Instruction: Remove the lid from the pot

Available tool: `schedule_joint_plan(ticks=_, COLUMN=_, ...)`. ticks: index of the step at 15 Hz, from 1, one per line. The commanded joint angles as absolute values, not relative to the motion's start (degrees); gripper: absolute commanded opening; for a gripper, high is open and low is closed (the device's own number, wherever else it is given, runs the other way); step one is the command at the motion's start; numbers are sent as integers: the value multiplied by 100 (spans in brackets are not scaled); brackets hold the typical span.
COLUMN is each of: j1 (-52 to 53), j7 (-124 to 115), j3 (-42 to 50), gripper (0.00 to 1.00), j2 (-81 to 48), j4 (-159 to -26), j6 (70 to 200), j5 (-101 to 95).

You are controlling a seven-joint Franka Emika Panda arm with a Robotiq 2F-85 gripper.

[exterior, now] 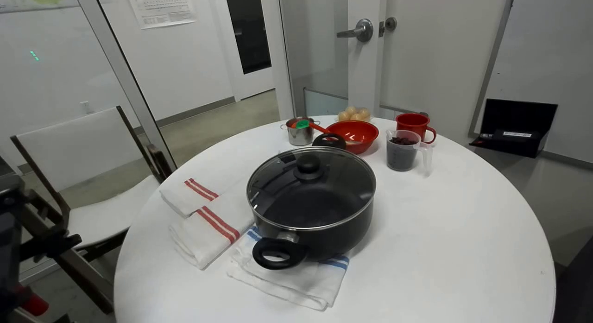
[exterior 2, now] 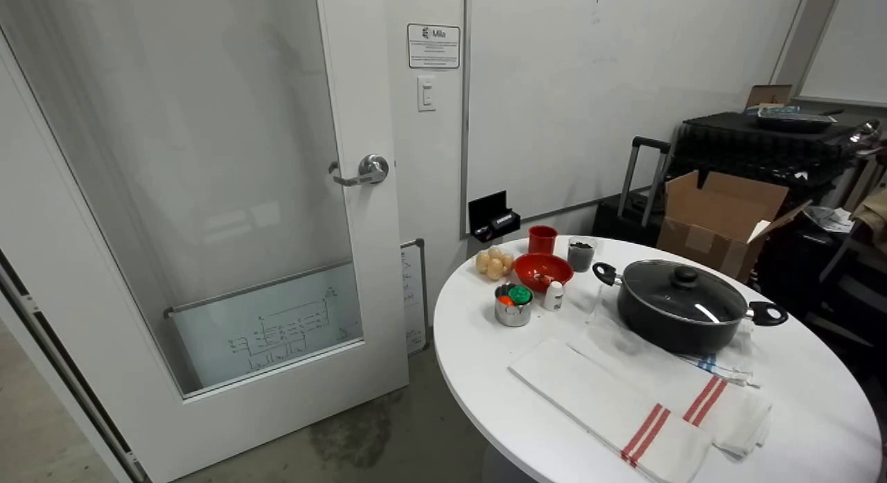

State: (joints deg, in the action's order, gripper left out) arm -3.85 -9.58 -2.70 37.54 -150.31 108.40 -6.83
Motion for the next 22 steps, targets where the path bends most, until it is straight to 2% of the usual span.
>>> schedule_joint_plan(ticks=1, j1=-569, j7=-702, j3=-46, gripper=100, j2=2673, j4=-14913, j6=11898, j5=-1113)
schedule_joint_plan(ticks=10, j1=-526, j7=275, j3=405, gripper=100, j2=95, j4=-14261, j6=13756, j5=-706)
schedule_joint_plan(ticks=22, j1=-743, j7=896, j3=316, gripper=100, j2=-2687, j4=-12079, j6=13779, j5=-172)
